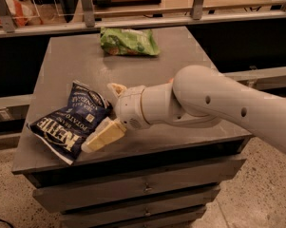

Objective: Move blue chip bag near green rice chip bag

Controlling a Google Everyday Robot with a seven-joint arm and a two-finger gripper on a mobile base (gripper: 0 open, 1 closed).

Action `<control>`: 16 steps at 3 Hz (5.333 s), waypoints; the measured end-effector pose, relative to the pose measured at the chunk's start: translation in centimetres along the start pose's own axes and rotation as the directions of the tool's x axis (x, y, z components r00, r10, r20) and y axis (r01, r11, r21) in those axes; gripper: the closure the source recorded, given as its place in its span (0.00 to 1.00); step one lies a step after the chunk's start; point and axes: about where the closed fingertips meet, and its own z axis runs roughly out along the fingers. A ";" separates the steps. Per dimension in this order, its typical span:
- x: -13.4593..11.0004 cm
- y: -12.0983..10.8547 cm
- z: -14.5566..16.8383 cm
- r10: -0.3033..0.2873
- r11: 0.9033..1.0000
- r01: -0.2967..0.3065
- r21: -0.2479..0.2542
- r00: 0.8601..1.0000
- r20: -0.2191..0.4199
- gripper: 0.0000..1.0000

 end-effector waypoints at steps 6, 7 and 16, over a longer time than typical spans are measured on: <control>1.6 -0.3 2.9 0.001 1.000 -0.001 -0.008 0.998 -0.064 0.87; 1.6 -0.3 2.9 0.001 1.000 -0.002 -0.008 0.998 -0.064 0.85; -3.7 1.2 0.6 0.129 0.988 -0.122 0.092 0.989 -0.079 0.00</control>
Offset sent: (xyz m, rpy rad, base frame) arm 0.0173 0.0144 -0.0284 -0.0603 0.0300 -0.0289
